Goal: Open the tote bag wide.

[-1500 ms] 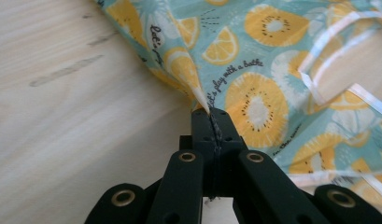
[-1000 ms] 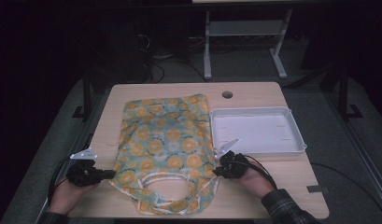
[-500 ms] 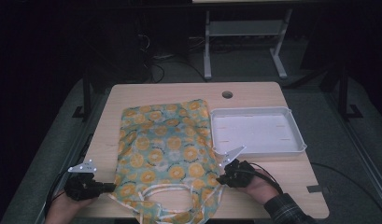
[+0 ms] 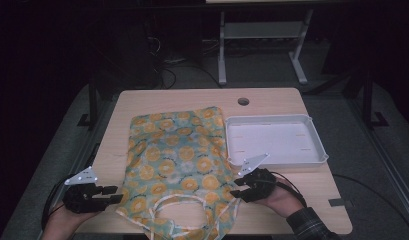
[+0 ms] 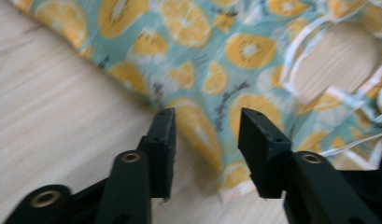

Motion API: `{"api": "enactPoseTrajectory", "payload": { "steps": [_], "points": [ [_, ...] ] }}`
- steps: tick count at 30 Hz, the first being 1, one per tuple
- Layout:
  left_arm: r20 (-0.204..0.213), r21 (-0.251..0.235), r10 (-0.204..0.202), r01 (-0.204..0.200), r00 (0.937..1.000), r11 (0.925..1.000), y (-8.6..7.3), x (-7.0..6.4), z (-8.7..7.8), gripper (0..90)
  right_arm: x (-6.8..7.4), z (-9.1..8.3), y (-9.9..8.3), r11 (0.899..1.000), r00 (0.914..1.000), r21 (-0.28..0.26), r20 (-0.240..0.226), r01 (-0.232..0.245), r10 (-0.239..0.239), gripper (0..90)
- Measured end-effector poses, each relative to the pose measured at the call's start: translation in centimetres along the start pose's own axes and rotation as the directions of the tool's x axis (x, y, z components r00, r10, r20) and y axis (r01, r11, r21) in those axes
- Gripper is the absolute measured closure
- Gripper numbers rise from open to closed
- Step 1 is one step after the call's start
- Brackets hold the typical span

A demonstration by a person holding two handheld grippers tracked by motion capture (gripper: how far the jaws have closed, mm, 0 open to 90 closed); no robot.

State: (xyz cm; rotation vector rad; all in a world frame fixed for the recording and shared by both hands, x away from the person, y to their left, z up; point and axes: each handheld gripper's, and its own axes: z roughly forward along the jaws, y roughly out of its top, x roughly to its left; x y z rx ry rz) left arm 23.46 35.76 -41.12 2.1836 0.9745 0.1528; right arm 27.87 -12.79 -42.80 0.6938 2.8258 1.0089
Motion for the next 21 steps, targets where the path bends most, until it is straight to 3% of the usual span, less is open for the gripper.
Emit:
{"api": "enactPoseTrajectory", "payload": {
  "steps": [4, 6, 9, 13, 21],
  "points": [
    [0.043, 0.008, 0.035, -0.036, 0.9984, 0.9993, 0.4, -0.8, 0.8, 47.5, 0.5, 0.1, 0.5, 0.999, 0.9992, -0.016, -0.021, 0.035, -0.035, 48.5],
    [0.06, 0.01, 0.056, -0.056, 0.9967, 0.9984, 0.7, -1.3, 1.3, 45.7, 0.6, 0.3, 0.7, 0.997, 0.9967, -0.028, -0.026, 0.076, -0.077, 46.4],
    [0.086, 0.021, 0.086, -0.088, 0.9926, 0.9959, 1.0, -2.0, 2.1, 42.5, 1.1, 0.6, 1.1, 0.997, 0.9958, -0.026, -0.053, 0.073, -0.074, 42.5],
    [0.123, 0.043, 0.138, -0.144, 0.9828, 0.9886, 1.2, -3.0, 3.4, 37.3, 1.4, 1.5, 1.5, 0.99, 0.9873, -0.02, -0.073, 0.14, -0.141, 35.0],
    [0.179, 0.104, 0.203, -0.224, 0.9626, 0.9691, 1.1, -4.5, 5.7, 28.2, 2.7, 3.4, 2.2, 0.98, 0.9726, 0.011, -0.128, 0.197, -0.194, 30.2]
  ]
}}
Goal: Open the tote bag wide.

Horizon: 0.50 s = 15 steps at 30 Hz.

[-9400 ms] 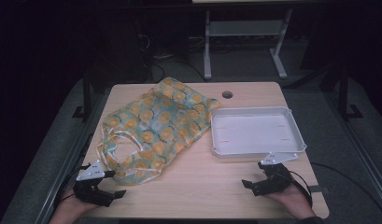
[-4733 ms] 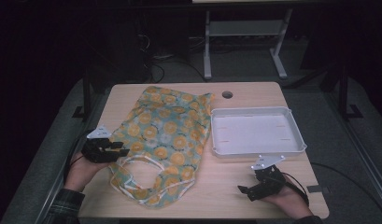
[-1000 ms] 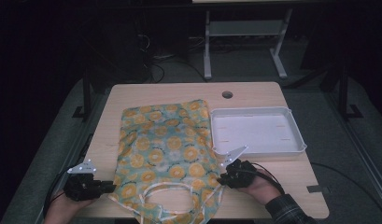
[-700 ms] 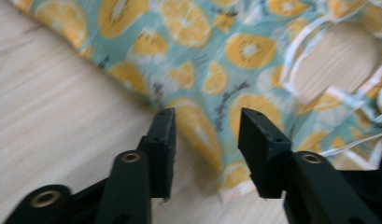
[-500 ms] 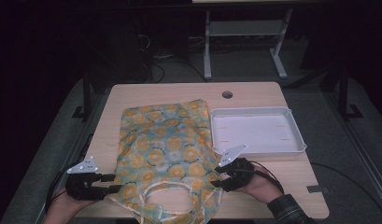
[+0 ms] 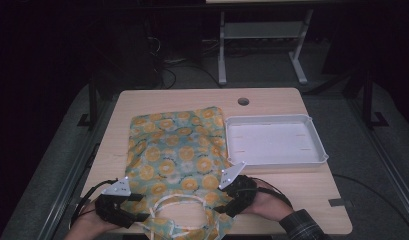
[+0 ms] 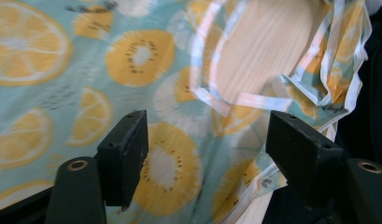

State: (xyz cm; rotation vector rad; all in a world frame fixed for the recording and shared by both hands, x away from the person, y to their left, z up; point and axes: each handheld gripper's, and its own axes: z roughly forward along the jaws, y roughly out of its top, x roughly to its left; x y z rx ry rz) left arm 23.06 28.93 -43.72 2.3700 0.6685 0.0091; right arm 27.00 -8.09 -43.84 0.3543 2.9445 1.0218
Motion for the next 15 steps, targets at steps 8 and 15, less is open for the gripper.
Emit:
{"api": "enactPoseTrajectory", "payload": {
  "steps": [8, 15],
  "points": [
    [0.002, 0.07, 0.033, -0.033, 0.9995, 0.997, -0.2, 0.0, 1.1, 30.2, 0.1, 1.3, -0.2, 0.998, 0.9998, 0.062, 0.002, 0.021, -0.021, 36.4],
    [0.01, 0.082, 0.039, -0.039, 0.9992, 0.9958, -0.2, 0.0, 1.2, 51.0, 0.2, 1.6, -0.3, 0.996, 0.9992, 0.087, -0.014, 0.038, -0.037, 58.3]
  ]
}}
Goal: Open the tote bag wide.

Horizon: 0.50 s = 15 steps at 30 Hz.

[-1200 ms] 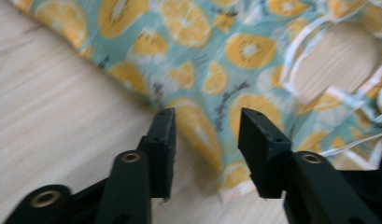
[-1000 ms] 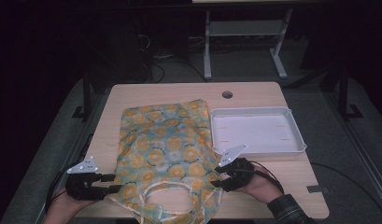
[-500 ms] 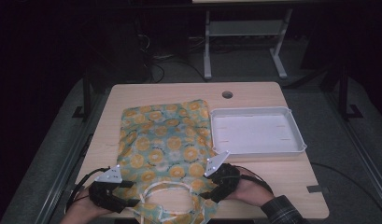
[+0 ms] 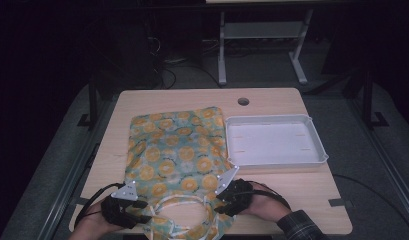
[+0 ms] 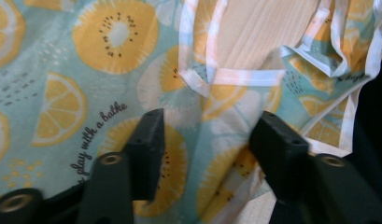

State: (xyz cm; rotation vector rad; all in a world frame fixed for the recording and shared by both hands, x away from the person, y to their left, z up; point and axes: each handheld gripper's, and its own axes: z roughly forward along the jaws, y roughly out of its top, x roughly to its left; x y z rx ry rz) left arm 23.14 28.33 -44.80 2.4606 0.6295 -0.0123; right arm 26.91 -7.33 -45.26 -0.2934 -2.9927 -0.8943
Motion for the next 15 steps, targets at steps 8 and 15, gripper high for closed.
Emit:
{"api": "enactPoseTrajectory", "payload": {
  "steps": [8, 15],
  "points": [
    [0.023, 0.016, -0.017, 0.016, 0.9996, 0.9997, 0.05, 0.15, -0.05, 77.4, -0.2, -0.02, -0.11, 1.0, 0.9998, -0.002, -0.018, -0.002, 0.002, 77.0],
    [0.084, 0.05, -0.011, 0.007, 0.9964, 0.9987, -0.1, -0.12, -0.11, 88.4, 0.21, 0.14, -0.23, 1.0, 0.9961, -0.008, -0.088, -0.002, 0.002, 87.8]
  ]
}}
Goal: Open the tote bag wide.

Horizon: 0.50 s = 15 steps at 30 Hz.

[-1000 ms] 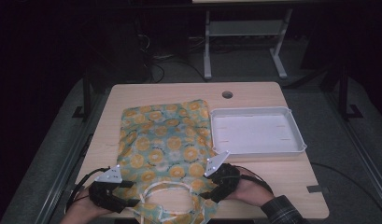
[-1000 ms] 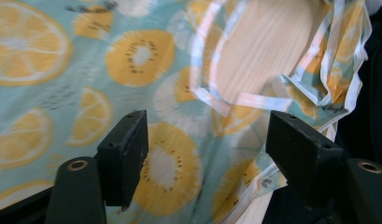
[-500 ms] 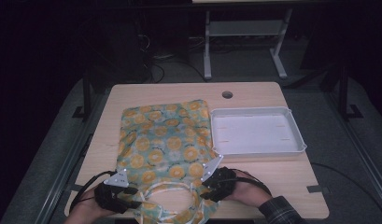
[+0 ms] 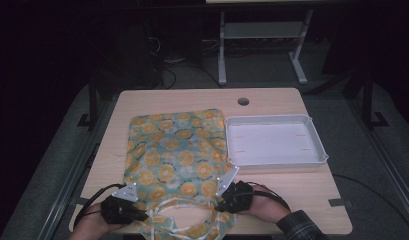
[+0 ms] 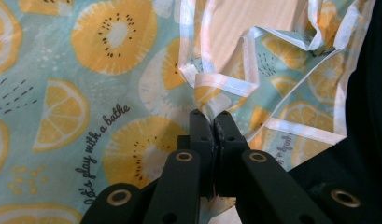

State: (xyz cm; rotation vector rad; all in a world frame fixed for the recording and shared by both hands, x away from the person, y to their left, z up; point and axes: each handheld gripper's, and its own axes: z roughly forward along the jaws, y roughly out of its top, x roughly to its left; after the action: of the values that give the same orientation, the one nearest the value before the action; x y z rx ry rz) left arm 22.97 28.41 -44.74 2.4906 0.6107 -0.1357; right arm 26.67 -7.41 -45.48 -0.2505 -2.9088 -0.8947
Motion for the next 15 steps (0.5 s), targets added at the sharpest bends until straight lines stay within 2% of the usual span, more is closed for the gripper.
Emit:
{"api": "enactPoseTrajectory", "payload": {
  "steps": [5, 8, 9, 11, 15],
  "points": [
    [0.023, -0.008, 0.004, -0.004, 0.9997, 1.0, -0.1, -0.4, -0.3, 88.5, 0.4, -0.2, -0.1, 1.0, 0.9999, -0.001, -0.012, 0.005, -0.005, 87.8],
    [0.038, -0.071, 0.001, 0.002, 0.9993, 0.9975, 0.0, -0.5, -1.3, 88.3, 0.6, -0.9, -0.1, 0.999, 1.0, -0.036, -0.007, -0.006, 0.005, 86.5],
    [0.038, -0.071, 0.001, 0.002, 0.9993, 0.9975, 0.0, -0.5, -1.3, 88.3, 0.6, -0.9, -0.1, 0.999, 1.0, -0.036, -0.007, -0.006, 0.005, 86.5],
    [0.042, -0.11, -0.001, 0.006, 0.9991, 0.9939, 0.2, -0.4, -2.0, 88.3, 0.4, -1.6, 0.0, 0.998, 0.9999, -0.062, 0.005, -0.009, 0.01, 86.5],
    [0.042, -0.134, 0.004, 0.002, 0.9991, 0.991, 0.2, -0.3, -2.4, 87.6, 0.1, -2.2, 0.1, 0.996, 0.9998, -0.085, 0.013, -0.016, 0.018, 83.3]
  ]
}}
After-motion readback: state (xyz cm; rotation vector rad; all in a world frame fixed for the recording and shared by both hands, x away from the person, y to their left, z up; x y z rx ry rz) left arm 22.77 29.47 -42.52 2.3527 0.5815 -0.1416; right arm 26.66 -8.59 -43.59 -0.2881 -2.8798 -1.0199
